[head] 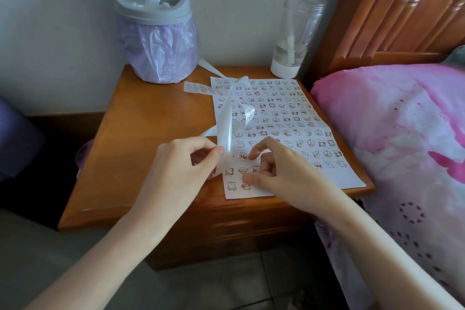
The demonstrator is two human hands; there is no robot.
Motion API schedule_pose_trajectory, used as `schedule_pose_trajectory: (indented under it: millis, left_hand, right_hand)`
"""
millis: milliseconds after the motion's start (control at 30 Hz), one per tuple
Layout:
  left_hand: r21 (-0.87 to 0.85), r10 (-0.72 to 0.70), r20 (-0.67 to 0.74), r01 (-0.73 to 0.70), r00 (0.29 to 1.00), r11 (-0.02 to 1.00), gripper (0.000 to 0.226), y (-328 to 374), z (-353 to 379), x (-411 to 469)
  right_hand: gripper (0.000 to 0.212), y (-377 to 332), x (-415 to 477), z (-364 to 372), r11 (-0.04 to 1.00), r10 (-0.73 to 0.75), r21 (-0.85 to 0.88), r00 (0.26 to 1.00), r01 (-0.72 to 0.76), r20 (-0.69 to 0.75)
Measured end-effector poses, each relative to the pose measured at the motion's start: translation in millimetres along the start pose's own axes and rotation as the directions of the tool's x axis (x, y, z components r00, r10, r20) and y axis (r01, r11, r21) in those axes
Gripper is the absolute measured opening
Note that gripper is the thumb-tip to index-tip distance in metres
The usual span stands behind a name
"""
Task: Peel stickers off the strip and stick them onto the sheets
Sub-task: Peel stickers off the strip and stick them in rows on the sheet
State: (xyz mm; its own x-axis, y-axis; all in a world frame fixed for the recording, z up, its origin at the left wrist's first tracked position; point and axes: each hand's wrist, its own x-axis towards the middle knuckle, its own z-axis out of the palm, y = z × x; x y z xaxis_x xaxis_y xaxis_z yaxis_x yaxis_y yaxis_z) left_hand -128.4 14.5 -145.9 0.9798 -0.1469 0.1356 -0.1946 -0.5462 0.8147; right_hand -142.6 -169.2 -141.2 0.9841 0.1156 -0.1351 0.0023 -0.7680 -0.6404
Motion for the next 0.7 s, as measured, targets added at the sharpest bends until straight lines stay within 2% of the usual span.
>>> schedule_pose_trajectory:
  millis: [100,233,400,500,600,700]
  left_hand:
    - [0.002,0.009,0.001,-0.009,1.0,1.0,0.014,0.6,-0.3,-0.4]
    - [0.005,0.018,0.007,-0.018,1.0,1.0,0.016,1.1,0.3,-0.7]
    - [0.001,0.019,0.002,-0.019,1.0,1.0,0.013,0.6,-0.6,0.2]
    - [-0.012,0.018,-0.001,-0.018,1.0,1.0,0.011,1.4,-0.6,1.0]
    - [-0.055,0.02,-0.012,-0.021,1.0,0.998,0.014,3.7,-2.2,1.9]
    - [-0.156,0.005,-0.006,-0.006,1.0,0.988,0.014,7.4,-6.9,2.4]
  right_hand:
    - [0.037,0.8,-1.2,-1.9,0.999,-0.029,0.026,0.999,0.029,0.023]
    - [0.057,-4.5,-4.3,2.8,0.99,-0.033,-0.14,0.999,0.034,0.012]
    - [0.032,4.1,-1.6,-7.2,0.997,-0.049,0.069,0.995,0.043,0.083]
    - [0.032,1.0,0.1,-0.9,0.997,-0.028,0.071,0.999,0.027,0.015]
    - [0.03,-0.5,-1.0,5.5,0.999,-0.022,-0.026,0.999,0.021,-0.037]
    - [0.016,1.8,-1.1,4.1,0.997,-0.036,0.06,0.996,0.041,-0.083]
